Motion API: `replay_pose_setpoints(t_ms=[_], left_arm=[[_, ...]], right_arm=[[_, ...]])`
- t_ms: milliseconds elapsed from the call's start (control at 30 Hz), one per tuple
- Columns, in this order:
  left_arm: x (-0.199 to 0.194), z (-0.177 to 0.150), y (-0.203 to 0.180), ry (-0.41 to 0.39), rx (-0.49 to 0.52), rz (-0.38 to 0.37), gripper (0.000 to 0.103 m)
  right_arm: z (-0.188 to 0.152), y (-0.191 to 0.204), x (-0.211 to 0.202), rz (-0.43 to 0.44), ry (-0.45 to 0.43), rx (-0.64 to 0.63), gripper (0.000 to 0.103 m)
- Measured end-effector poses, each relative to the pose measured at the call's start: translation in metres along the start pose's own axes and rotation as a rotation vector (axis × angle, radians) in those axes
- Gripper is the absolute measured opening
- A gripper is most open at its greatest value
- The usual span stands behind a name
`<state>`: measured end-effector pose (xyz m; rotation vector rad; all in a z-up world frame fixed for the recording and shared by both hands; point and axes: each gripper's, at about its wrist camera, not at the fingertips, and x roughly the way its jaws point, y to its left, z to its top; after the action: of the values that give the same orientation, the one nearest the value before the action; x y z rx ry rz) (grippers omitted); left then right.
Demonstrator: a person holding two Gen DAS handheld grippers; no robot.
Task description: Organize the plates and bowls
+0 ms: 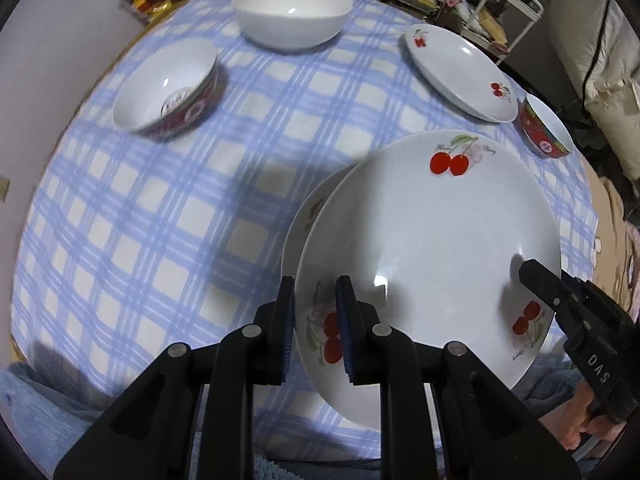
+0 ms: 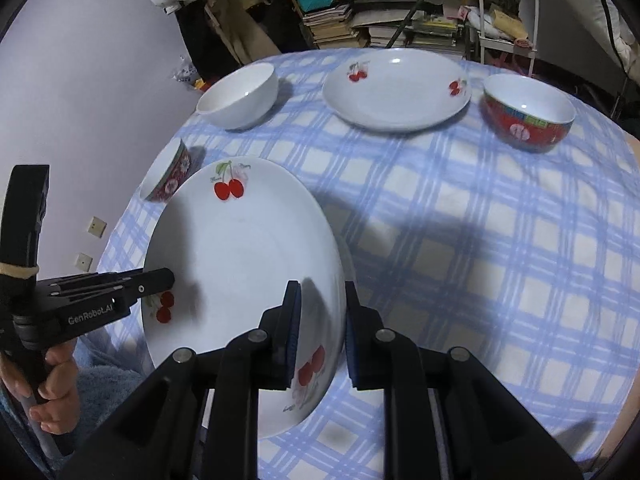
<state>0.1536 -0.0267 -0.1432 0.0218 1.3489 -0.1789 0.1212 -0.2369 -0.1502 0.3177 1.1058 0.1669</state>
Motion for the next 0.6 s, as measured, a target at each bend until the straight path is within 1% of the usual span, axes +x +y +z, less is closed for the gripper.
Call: replay_pose_setpoints(t_ms=[67,167,267,400,500,600], left_arm=[[0.006,-0.002,0.004,0.011,-0.022,-0.007,0.020],[0.011,-0.004,0.001,0.016,-0.011,0.015,0.020],[0.011,-0.005,0.000,0.015,-0.005,0.030,0.020],[0.019,-0.005,0.004,0.038,-0.015,0.039,0.020],[0.026,-0.004,0.010,0.059,-0.044,0.026,0.020],[0.029,-0.001,0.010,0.055,-0.041,0.044,0.020]], right_arm=[[-0.003,0.002,0.002,0.001,-0.016,-0.013,0.021],[-0.003,0.001,0.008,-0.008,-0.020,-0.018,0.021],[-0.004,-0.002,0.015,-0.014,-0.016,-0.009,0.021],[-0.008,0.000,0.023,-0.021,0.001,0.003,0.021],[-0.008,0.002,0.029,-0.038,0.007,-0.002,0.021],[-0.007,0.002,0.034,-0.040,0.011,0.000,0.021]])
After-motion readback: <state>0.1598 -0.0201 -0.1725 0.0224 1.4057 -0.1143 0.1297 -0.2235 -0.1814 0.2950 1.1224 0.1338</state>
